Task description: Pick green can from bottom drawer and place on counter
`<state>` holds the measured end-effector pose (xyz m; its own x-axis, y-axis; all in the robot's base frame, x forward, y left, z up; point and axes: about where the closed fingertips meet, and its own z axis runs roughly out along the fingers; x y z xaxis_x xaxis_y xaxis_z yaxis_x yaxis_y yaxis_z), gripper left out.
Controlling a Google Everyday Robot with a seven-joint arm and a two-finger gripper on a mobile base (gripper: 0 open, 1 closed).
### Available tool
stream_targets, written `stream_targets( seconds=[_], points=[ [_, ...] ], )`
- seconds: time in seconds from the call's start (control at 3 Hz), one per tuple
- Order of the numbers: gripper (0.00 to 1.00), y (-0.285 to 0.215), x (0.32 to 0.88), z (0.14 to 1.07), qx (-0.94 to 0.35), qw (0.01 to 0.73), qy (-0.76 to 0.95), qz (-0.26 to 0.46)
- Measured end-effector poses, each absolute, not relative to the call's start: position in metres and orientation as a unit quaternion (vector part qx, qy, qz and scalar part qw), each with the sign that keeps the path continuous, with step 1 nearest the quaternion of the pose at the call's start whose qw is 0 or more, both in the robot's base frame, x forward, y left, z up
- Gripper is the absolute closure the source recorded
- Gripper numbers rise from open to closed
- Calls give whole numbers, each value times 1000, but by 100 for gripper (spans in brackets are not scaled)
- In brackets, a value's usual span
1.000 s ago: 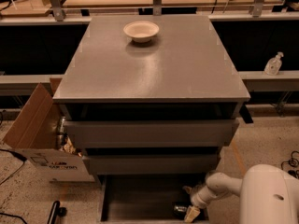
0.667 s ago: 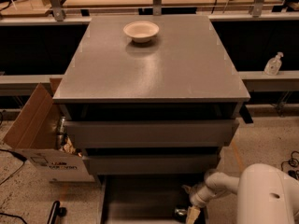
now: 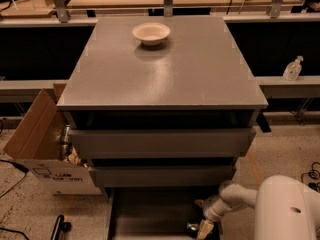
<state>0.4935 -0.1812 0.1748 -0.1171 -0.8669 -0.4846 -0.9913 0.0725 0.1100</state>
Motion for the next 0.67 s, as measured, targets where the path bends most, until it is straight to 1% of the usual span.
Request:
stream_targets(
  seconds=[0.33, 0.67],
  points=[
    [12, -181, 494, 172, -646, 147, 719, 209],
    [31, -183, 494, 163, -643, 143, 723, 208]
  ],
)
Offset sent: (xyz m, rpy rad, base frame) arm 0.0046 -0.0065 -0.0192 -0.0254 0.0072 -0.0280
